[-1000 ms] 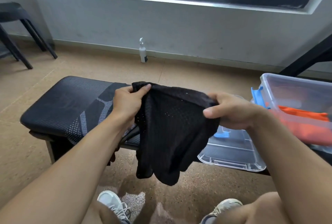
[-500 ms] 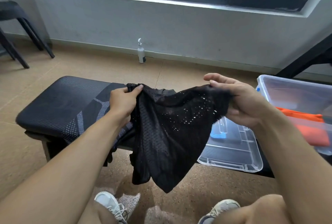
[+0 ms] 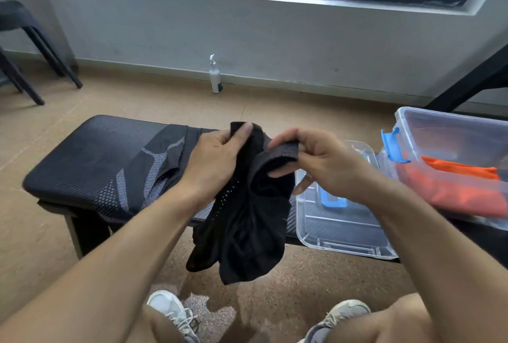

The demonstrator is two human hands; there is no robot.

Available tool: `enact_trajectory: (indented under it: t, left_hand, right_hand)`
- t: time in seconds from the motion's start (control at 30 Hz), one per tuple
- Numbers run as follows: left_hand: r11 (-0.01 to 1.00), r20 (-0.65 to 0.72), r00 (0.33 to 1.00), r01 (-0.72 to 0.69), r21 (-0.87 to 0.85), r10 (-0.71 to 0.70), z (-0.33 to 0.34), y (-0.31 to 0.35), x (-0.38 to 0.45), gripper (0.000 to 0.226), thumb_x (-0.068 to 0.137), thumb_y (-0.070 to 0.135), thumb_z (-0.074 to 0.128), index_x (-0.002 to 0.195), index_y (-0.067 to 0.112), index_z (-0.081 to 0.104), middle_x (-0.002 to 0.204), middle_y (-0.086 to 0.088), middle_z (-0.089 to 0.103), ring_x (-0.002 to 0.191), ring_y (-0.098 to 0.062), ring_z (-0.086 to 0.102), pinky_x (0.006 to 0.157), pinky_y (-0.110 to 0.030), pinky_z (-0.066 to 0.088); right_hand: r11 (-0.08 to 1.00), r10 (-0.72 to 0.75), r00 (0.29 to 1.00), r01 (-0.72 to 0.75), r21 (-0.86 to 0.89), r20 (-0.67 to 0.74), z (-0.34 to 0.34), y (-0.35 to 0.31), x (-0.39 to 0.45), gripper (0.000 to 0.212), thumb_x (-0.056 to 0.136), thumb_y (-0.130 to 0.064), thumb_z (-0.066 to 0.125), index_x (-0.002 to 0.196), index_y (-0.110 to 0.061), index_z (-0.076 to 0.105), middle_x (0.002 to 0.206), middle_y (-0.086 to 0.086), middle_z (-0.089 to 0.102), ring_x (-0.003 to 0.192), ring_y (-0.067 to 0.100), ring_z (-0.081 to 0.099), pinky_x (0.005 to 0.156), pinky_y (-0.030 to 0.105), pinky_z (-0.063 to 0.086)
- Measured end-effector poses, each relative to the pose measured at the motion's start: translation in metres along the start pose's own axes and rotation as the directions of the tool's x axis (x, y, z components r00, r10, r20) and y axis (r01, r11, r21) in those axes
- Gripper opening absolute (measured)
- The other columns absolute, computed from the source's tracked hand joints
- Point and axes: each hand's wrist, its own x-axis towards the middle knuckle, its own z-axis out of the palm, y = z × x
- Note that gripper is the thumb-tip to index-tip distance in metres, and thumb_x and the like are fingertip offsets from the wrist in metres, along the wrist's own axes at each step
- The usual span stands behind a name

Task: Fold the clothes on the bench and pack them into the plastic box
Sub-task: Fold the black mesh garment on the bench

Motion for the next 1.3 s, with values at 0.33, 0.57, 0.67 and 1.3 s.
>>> enact_trajectory:
  t: [0.33, 0.57, 0.67, 1.3]
  left_hand:
    - [0.997, 0.189, 0.982, -0.015, -0.081, 0.031, 0.006, 0.008, -0.027, 0.050, 0.092, 0.058, 0.061, 0.089, 0.013, 0.082, 0.084, -0.013, 0.079, 0.083, -0.036, 0.075, 0.083, -0.052, 0.054]
    - [0.997, 0.094, 0.993, -0.065, -0.043, 0.069, 0.006, 0.004, -0.025, 0.034, 0.095, 0.040, 0.066, 0.081, 0.013, 0.080, 0.081, -0.015, 0.078, 0.082, -0.030, 0.077, 0.081, -0.049, 0.058]
    - [0.996, 0.039, 0.998, -0.038, -0.086, 0.041, -0.001, -0.003, -0.014, 0.042, 0.091, 0.051, 0.069, 0.087, 0.011, 0.080, 0.088, -0.021, 0.077, 0.092, -0.048, 0.072, 0.087, -0.065, 0.055]
    - [0.991, -0.364, 0.921, 0.129, -0.045, -0.136, -0.072, -0.053, 0.051, 0.043, 0.089, 0.058, 0.061, 0.070, 0.021, 0.072, 0.072, 0.005, 0.067, 0.075, -0.019, 0.061, 0.070, -0.037, 0.045]
  right_hand:
    - [0.966, -0.099, 0.964, 0.033, -0.255, -0.248, 0.009, 0.001, 0.007, 0.025, 0.080, -0.034, 0.082, 0.062, -0.028, 0.067, 0.045, -0.007, 0.053, 0.042, 0.009, 0.047, 0.047, 0.025, 0.037]
    - [0.919, -0.129, 0.947, 0.003, -0.395, -0.293, 0.016, 0.000, 0.006, 0.032, 0.075, -0.048, 0.081, 0.057, -0.029, 0.062, 0.049, -0.016, 0.050, 0.048, 0.004, 0.044, 0.052, 0.023, 0.034]
    - [0.847, -0.200, 0.954, 0.054, -0.528, -0.223, 0.016, 0.000, 0.007, 0.032, 0.073, -0.055, 0.082, 0.059, -0.036, 0.060, 0.073, -0.012, 0.054, 0.072, 0.006, 0.049, 0.066, 0.028, 0.039]
    - [0.840, -0.369, 0.881, 0.453, -0.300, 0.297, 0.018, -0.038, -0.040, 0.024, 0.084, -0.037, 0.078, 0.079, -0.013, 0.075, 0.083, 0.001, 0.073, 0.086, 0.023, 0.070, 0.078, 0.041, 0.052]
